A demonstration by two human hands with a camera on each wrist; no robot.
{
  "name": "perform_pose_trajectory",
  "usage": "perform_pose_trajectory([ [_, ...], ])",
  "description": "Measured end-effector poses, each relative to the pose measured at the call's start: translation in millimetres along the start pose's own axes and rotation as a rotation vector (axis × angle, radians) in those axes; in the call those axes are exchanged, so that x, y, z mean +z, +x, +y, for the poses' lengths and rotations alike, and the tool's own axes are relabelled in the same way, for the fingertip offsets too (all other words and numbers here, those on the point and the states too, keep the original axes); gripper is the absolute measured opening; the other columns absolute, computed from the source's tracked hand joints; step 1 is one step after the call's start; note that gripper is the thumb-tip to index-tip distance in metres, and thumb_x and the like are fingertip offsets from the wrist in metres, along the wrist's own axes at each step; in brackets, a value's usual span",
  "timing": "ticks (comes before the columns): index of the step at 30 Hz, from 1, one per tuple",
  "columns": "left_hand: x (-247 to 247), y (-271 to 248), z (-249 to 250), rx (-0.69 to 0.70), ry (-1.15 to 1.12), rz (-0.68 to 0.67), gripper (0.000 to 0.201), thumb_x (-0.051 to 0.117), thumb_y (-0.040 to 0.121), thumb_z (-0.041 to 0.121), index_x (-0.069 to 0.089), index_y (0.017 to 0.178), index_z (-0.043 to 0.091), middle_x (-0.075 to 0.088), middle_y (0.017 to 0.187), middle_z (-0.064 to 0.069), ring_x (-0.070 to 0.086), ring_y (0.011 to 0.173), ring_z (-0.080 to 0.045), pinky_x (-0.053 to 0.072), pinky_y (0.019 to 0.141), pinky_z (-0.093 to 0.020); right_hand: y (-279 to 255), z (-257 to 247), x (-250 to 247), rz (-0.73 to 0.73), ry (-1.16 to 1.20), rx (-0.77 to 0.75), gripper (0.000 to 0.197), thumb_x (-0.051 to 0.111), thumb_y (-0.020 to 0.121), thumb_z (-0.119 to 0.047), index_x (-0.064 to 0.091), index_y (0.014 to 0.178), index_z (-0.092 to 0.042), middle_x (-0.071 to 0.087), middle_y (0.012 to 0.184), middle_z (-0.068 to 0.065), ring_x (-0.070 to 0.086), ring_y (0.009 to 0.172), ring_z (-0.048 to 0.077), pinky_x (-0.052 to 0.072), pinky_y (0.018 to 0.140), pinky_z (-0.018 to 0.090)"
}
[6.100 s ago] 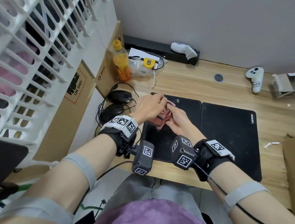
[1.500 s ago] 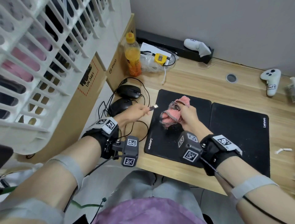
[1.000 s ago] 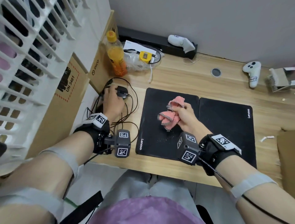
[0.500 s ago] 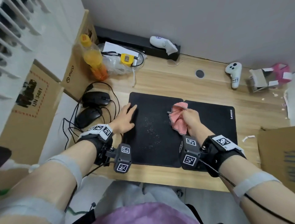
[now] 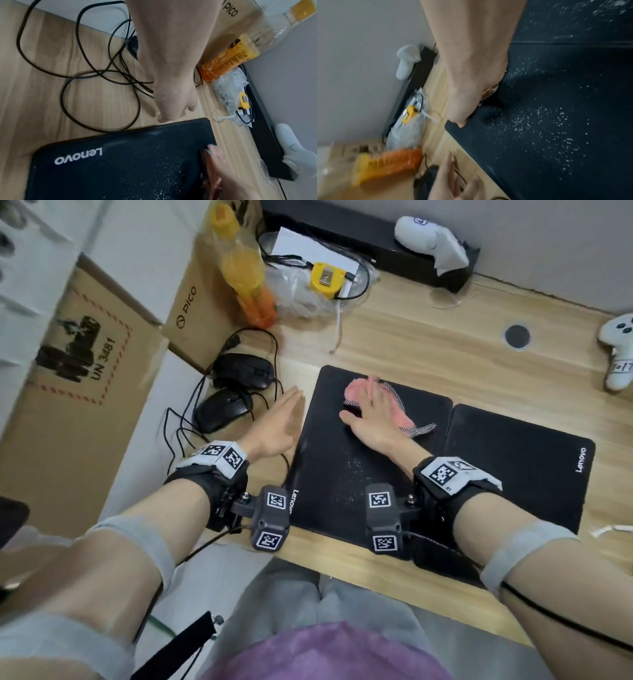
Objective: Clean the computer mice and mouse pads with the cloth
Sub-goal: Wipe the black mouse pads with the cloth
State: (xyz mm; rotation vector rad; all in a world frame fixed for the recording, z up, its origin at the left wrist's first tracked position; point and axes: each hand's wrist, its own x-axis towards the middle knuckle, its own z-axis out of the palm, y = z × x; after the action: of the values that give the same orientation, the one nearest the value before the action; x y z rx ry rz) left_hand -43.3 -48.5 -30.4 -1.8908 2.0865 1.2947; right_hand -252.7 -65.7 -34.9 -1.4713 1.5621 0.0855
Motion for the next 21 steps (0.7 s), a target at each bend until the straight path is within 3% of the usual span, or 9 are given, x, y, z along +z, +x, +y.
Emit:
perform_pose_trajectory([
  [4, -2, -4, 6, -0.004, -0.005, -0.008, 0.081, 0.044, 0.079, -0.017, 0.015, 0.153, 0.000, 0.010, 0.162, -0.011, 0.006, 0.150, -0.017, 0.003, 0.114, -0.014, -7, -5, 16, -0.095, -0.119, -0.149, 0.071, 0.042, 0.100, -0.043, -0.001, 0.155, -0.029, -0.022, 0.160, -0.008, -0.023, 0.147, 0.024, -0.012, 0.118, 0.041],
  [10, 10, 2, 14, -0.039, 0.005, 0.021, 0.076, 0.044, 0.082, -0.010, 0.016, 0.152, 0.000, 0.008, 0.162, -0.013, 0.004, 0.150, -0.019, 0.004, 0.119, -0.022, -28, 9, 40, -0.310, -0.339, -0.376, 0.068, 0.044, 0.100, -0.042, 0.006, 0.156, -0.028, -0.021, 0.161, -0.006, -0.024, 0.147, 0.026, -0.014, 0.118, 0.040],
  [14, 25, 2, 16, -0.035, 0.072, -0.003, 0.084, 0.048, 0.081, -0.007, 0.008, 0.154, 0.002, 0.002, 0.163, -0.011, -0.001, 0.150, -0.020, 0.003, 0.121, -0.027, -28, 30, 30, -0.271, -0.334, -0.470, 0.067, 0.040, 0.102, -0.038, 0.004, 0.156, -0.023, -0.017, 0.162, -0.005, -0.016, 0.149, 0.021, -0.009, 0.121, 0.038],
  [18, 34, -3, 15, -0.071, 0.055, 0.013, 0.085, 0.043, 0.080, -0.010, 0.005, 0.155, 0.003, -0.001, 0.163, -0.009, -0.003, 0.150, -0.019, 0.003, 0.121, -0.026, -17, 49, -9, -0.099, -0.279, -0.362, 0.070, 0.038, 0.103, -0.034, -0.007, 0.155, -0.019, -0.019, 0.162, 0.002, -0.014, 0.150, 0.023, -0.015, 0.113, 0.027],
  [21, 36, -9, 12, -0.064, 0.044, 0.028, 0.082, 0.043, 0.083, -0.008, 0.008, 0.155, 0.007, 0.002, 0.163, -0.006, -0.001, 0.150, -0.020, 0.003, 0.119, -0.023, -5, 53, -27, -0.050, -0.214, -0.208, 0.067, 0.035, 0.104, -0.036, -0.005, 0.155, -0.021, -0.019, 0.161, 0.002, -0.017, 0.149, 0.023, -0.013, 0.116, 0.032],
])
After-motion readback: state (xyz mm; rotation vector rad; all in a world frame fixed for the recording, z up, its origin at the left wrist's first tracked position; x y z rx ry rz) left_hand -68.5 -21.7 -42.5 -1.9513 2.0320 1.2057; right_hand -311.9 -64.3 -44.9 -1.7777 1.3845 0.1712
